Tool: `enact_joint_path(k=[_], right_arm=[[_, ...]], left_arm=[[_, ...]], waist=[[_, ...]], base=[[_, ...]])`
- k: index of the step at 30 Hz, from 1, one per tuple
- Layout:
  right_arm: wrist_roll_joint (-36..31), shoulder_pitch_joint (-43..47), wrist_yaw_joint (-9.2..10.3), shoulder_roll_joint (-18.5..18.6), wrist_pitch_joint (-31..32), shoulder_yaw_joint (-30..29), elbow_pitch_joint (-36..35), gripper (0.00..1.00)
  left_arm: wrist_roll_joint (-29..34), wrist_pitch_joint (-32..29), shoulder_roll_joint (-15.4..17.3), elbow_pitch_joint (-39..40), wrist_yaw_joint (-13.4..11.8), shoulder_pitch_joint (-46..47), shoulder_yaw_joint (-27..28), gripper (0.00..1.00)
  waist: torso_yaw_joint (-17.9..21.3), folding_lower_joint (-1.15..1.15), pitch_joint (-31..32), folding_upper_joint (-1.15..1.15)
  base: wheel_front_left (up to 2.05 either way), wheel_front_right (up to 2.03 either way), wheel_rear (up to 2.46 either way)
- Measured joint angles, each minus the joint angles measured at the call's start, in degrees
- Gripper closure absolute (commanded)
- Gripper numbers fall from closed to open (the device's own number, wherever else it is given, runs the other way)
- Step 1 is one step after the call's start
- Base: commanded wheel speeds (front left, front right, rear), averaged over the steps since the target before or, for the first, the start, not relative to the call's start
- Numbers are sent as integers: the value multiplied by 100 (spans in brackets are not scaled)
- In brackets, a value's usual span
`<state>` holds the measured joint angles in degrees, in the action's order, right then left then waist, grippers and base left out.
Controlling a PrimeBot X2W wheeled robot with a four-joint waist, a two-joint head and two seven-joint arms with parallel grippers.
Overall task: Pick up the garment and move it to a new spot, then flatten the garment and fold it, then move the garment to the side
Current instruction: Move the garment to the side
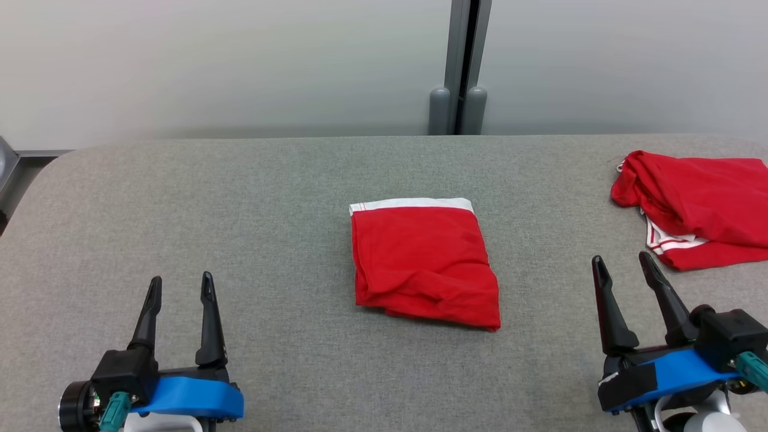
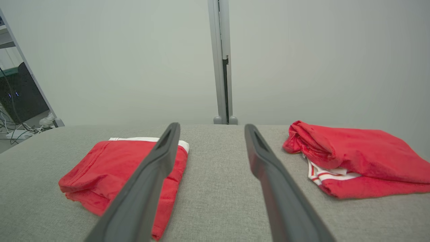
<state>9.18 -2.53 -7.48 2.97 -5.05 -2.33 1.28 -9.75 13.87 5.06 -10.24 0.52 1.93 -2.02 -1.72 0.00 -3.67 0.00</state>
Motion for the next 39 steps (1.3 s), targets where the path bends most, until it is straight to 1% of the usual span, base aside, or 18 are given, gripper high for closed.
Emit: enact_joint_path(k=[8,12,15,21,25,29,34,39], right_arm=[[44,40,0,-2,27,-2,21,0],[40,-23,0,-2,25,5,147,0],[-14,-333,0,-2,-4,68,247,0],[-103,-1337,0,-4,42,382,520,0],[-191,-1962,0,-3,201,520,940,0],[-264,-2386,0,41,256,543,1427,0],[-320,-2613,0,145,321,448,2135,0],[-415,-2652,0,210,338,278,2876,0]], left_arm=[[-29,-16,27,24,-18,-38,-30,0],[-53,-18,37,32,-24,-37,-37,0],[-73,-19,41,34,-24,-15,-58,0],[-85,-19,35,37,-26,158,-127,0],[-108,-15,19,11,-43,242,-194,0],[-142,10,-13,-42,-42,371,-266,0],[-196,45,-54,-140,-42,530,-320,0],[-237,87,-83,-242,-42,604,-343,0]], waist=[[-9,0,-3,0],[-15,1,-37,0],[-42,1,-80,0],[-172,0,-225,0],[-322,1,-347,0],[-526,1,-494,0],[-800,1,-716,0],[-1030,1,-909,0]], base=[[0,0,0],[0,0,0],[0,0,0],[0,0,0],[0,0,0],[0,0,0],[0,0,0],[0,0,0]])
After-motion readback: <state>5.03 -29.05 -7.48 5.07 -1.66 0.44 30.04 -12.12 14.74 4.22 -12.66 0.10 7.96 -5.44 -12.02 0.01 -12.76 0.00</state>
